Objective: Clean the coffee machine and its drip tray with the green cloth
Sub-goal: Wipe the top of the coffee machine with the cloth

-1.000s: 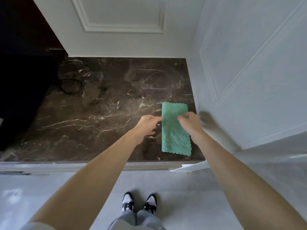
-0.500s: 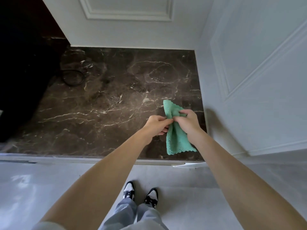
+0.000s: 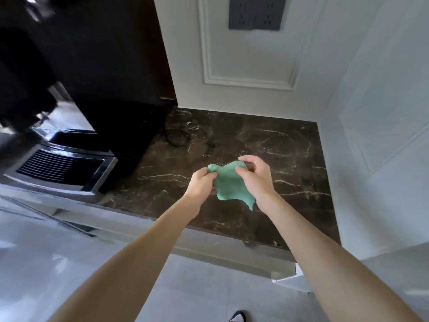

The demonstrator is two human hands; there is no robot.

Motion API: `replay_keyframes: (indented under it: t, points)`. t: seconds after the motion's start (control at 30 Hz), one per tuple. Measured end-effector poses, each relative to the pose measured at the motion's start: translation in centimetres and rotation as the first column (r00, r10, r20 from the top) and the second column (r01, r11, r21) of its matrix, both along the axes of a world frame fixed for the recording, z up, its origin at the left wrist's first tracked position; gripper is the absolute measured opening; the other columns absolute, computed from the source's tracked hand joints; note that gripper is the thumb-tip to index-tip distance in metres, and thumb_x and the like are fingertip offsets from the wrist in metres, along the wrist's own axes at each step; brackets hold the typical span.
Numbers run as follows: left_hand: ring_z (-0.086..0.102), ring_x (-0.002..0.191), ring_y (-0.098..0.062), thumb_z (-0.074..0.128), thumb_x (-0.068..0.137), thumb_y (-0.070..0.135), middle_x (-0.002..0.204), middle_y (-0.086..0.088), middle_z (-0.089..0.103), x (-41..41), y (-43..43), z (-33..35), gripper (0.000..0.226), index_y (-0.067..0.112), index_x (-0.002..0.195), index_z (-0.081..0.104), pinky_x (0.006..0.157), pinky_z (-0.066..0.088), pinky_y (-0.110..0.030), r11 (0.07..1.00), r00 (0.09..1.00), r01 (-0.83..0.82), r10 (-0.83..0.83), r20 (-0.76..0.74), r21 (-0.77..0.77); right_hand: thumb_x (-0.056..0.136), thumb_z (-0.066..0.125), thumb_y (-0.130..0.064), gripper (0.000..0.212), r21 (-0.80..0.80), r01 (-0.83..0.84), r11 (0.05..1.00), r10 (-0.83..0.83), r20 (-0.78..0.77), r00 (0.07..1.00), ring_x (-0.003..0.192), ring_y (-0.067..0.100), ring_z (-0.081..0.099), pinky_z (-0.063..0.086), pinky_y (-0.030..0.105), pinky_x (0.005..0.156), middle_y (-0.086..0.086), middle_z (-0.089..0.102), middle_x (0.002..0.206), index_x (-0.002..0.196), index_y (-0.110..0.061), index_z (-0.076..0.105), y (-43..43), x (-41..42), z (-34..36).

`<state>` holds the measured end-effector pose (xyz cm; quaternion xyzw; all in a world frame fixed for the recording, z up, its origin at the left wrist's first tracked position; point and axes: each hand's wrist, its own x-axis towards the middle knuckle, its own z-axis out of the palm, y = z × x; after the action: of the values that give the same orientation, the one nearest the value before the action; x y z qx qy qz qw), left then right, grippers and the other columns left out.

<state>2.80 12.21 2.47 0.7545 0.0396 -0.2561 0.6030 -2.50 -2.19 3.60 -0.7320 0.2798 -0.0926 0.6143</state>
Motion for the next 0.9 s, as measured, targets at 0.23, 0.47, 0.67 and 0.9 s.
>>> replay_keyframes:
  t: [0.23,0.47,0.67,0.9]
  points:
    - [0.061,0.079,-0.021,0.052,0.105,0.026,0.086,-0.009,0.063,0.7,13.6,5.1,0.030,-0.001,0.097,0.063,0.071,0.049,-0.033,0.990,0.977,-0.134,0.138,0.164,-0.032,0.092,0.071,-0.014,0.019,-0.022,-0.083,0.996,0.085,0.137,0.987,0.097,0.012,0.066,0.048,0.021,0.071,-0.002,0.069,0.107,0.107,-0.026,0.071,12.8,1.2,4.7]
    - [0.052,0.075,-0.018,0.052,0.106,0.040,0.082,-0.002,0.054,-0.5,25.5,8.2,0.038,0.008,0.086,0.057,0.070,0.044,-0.032,0.992,0.952,-0.080,0.105,0.286,-0.098,0.093,0.069,-0.013,0.014,-0.040,-0.027,0.999,0.035,0.197,0.980,0.090,0.015,0.068,0.049,0.025,0.075,0.001,0.072,0.097,0.100,-0.024,0.073,24.2,-0.2,7.8]
    - [0.070,0.092,-0.011,0.076,0.092,0.035,0.109,-0.003,0.071,-2.3,34.2,11.9,0.052,0.021,0.132,0.046,0.077,0.057,-0.026,0.993,0.942,-0.029,0.067,0.329,-0.117,0.091,0.070,-0.010,0.019,-0.027,-0.018,0.999,0.023,0.195,0.981,0.083,0.022,0.065,0.057,0.043,0.077,0.011,0.071,0.099,0.097,-0.027,0.074,31.5,-1.9,10.4]
    - [0.067,0.102,-0.011,0.086,0.081,0.026,0.120,0.004,0.068,-3.3,41.6,15.5,0.071,0.028,0.145,0.054,0.087,0.057,-0.025,0.871,0.709,0.245,-0.460,0.534,0.425,0.093,0.069,-0.003,0.021,-0.026,-0.152,0.988,0.154,0.181,0.971,0.102,0.030,0.072,0.062,0.048,0.088,0.015,0.072,0.106,0.102,-0.021,0.074,36.1,-4.9,14.3]
